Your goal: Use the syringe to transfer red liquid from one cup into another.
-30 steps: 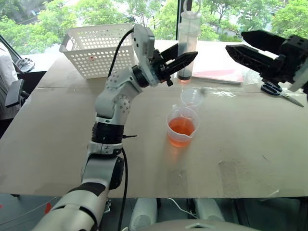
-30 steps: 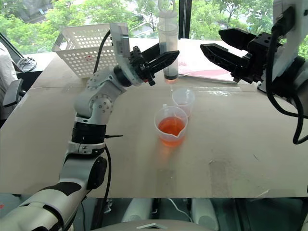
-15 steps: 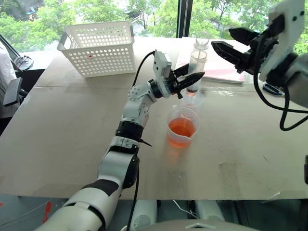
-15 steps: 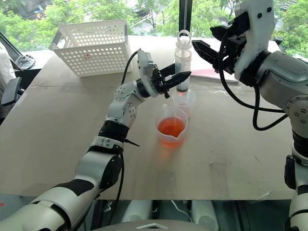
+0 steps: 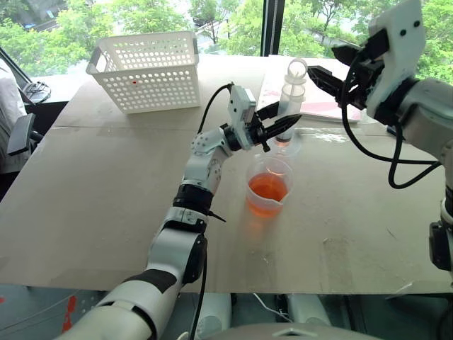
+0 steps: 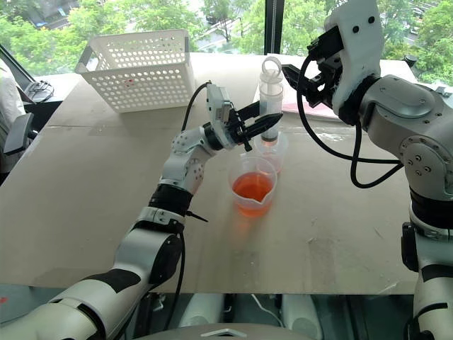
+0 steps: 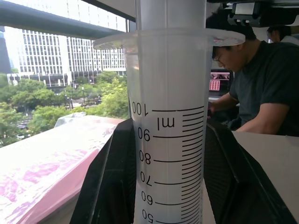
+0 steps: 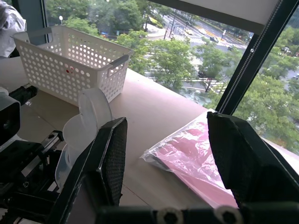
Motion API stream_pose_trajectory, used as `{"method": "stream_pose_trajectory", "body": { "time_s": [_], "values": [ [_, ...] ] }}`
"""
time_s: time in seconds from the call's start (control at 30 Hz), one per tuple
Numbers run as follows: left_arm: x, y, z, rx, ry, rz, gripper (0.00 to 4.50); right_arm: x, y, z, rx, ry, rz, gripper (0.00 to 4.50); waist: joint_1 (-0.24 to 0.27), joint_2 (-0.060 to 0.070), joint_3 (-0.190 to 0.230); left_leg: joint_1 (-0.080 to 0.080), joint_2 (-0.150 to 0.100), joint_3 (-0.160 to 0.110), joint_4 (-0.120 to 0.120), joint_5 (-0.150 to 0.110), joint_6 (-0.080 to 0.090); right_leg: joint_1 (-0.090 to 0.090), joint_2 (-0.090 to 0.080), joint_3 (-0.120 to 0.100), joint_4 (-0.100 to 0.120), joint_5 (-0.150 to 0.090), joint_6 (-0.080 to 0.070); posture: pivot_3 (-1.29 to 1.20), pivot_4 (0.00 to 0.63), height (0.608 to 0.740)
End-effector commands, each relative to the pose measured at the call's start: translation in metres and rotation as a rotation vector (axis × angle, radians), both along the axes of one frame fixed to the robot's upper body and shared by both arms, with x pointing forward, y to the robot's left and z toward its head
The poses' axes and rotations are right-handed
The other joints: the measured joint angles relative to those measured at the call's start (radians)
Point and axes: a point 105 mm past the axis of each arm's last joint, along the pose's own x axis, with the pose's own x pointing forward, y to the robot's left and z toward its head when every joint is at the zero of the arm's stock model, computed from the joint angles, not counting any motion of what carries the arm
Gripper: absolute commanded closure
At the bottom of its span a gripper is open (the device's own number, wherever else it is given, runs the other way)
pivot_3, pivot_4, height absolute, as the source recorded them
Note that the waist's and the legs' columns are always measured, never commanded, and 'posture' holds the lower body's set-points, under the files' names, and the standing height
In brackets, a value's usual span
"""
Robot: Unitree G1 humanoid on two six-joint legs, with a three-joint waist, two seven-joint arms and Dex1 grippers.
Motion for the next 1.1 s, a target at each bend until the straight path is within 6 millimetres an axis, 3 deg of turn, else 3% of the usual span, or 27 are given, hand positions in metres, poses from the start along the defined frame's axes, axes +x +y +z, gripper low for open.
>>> {"method": "stream_pose_trajectory", "body": {
  "time_s": [0.03, 0.2, 0.57, 0.7, 0.73, 0.83, 1.1],
  "values": [
    [-0.004, -0.003, 0.018, -0.014, -0.066, -0.003, 3.18, -0.022, 0.0, 0.01, -0.039, -0.03, 0.062, 1.58, -0.001, 0.0, 0.0, 0.0, 0.0, 0.0, 0.0, 0.0, 0.0, 0.0, 0.0, 0.0, 0.0, 0.0, 0.0, 0.0, 0.15, 0.74],
    [-0.005, -0.004, 0.017, -0.005, -0.066, -0.009, 3.18, -0.028, -0.003, 0.017, -0.018, -0.023, 0.07, 1.58, -0.002, 0.0, 0.0, 0.001, 0.0, -0.002, 0.0, 0.0, 0.0, 0.0, 0.0, 0.0, 0.001, 0.0, 0.0, 0.0, 0.15, 0.74],
    [-0.009, -0.011, 0.015, 0.005, -0.077, -0.032, 3.18, -0.005, 0.003, 0.011, 0.028, -0.028, -0.047, 1.58, -0.009, 0.001, -0.001, 0.001, 0.0, -0.001, 0.001, 0.0, 0.0, 0.0, 0.0, 0.001, 0.003, 0.0, 0.0, 0.0, 0.15, 0.74],
    [-0.01, -0.013, 0.015, 0.007, -0.085, -0.038, 3.18, 0.0, 0.004, 0.01, 0.04, -0.029, -0.077, 2.79, -0.007, 0.001, -0.001, 0.001, 0.0, -0.001, 0.001, 0.0, 0.0, 0.0, 0.0, 0.0, 0.002, 0.0, 0.0, 0.0, 0.15, 0.74],
    [-0.011, -0.013, 0.015, 0.008, -0.087, -0.039, 3.18, 0.001, 0.006, 0.009, 0.042, -0.028, -0.075, 3.46, -0.007, 0.001, -0.001, 0.001, 0.0, -0.001, 0.001, 0.0, 0.0, 0.0, 0.0, 0.0, 0.002, 0.0, 0.0, 0.0, 0.15, 0.74],
    [-0.012, -0.014, 0.014, 0.014, -0.093, -0.046, 3.18, 0.003, 0.014, 0.006, 0.038, -0.021, -0.058, 4.43, -0.008, 0.001, -0.001, 0.001, 0.0, -0.001, 0.001, 0.0, 0.0, 0.0, 0.0, 0.0, 0.003, 0.0, 0.0, 0.0, 0.15, 0.74],
    [-0.012, -0.014, 0.016, -0.001, -0.088, -0.051, 3.18, 0.001, 0.036, -0.013, -0.017, 0.027, 0.026, 4.43, -0.013, 0.001, -0.001, 0.001, 0.0, -0.001, 0.001, 0.0, 0.0, 0.0, 0.0, 0.0, 0.003, 0.0, 0.0, 0.0, 0.15, 0.74]
  ]
}}
